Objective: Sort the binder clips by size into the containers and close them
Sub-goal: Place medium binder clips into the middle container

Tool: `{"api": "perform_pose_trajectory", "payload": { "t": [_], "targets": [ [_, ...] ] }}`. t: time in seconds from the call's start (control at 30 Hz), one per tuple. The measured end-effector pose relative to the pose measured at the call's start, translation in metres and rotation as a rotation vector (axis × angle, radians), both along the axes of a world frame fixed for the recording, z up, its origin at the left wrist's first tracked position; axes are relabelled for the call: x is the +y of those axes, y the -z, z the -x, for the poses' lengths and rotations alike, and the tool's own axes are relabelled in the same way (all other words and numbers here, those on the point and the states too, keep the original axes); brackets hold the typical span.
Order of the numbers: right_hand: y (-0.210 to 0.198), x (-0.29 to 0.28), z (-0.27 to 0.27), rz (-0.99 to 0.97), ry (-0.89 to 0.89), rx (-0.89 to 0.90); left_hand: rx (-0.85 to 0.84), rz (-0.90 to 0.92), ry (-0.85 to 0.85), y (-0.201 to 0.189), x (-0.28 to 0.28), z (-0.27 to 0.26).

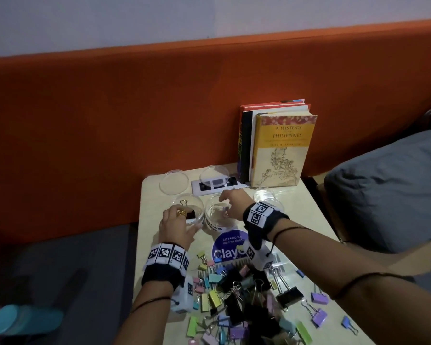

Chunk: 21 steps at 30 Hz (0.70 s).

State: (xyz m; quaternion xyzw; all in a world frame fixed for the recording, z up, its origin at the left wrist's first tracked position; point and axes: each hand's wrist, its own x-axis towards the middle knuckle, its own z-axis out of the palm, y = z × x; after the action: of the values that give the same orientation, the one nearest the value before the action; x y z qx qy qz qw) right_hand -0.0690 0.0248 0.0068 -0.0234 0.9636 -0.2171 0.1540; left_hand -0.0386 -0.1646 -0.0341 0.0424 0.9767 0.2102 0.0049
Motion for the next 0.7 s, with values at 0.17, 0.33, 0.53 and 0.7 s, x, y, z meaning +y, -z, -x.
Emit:
{"api": "perform_pose_trajectory", "payload": {
  "t": [0.17,0.33,0.53,0.7],
  "targets": [
    [0.006,-0.005,-0.006,0.021,-0.057,0.024,0.074,-0.053,-0.073,-0.016,-0.003,0.026],
    [0.007,-0.03,-0.008,0.085,-0.241,0.171,-0.023,0.119,-0.098,-0.018,-0.005,0.052],
    [0.013,-0.046,-0.002,-0.106,-0.3,0.075,-0.016,0.235,-0.082,-0.015,-0.006,0.061],
    [0.017,-0.046,-0.001,-0.025,-0.277,0.109,-0.111,0.262,-0.043,-0.019,-0.007,0.063]
  ]
}}
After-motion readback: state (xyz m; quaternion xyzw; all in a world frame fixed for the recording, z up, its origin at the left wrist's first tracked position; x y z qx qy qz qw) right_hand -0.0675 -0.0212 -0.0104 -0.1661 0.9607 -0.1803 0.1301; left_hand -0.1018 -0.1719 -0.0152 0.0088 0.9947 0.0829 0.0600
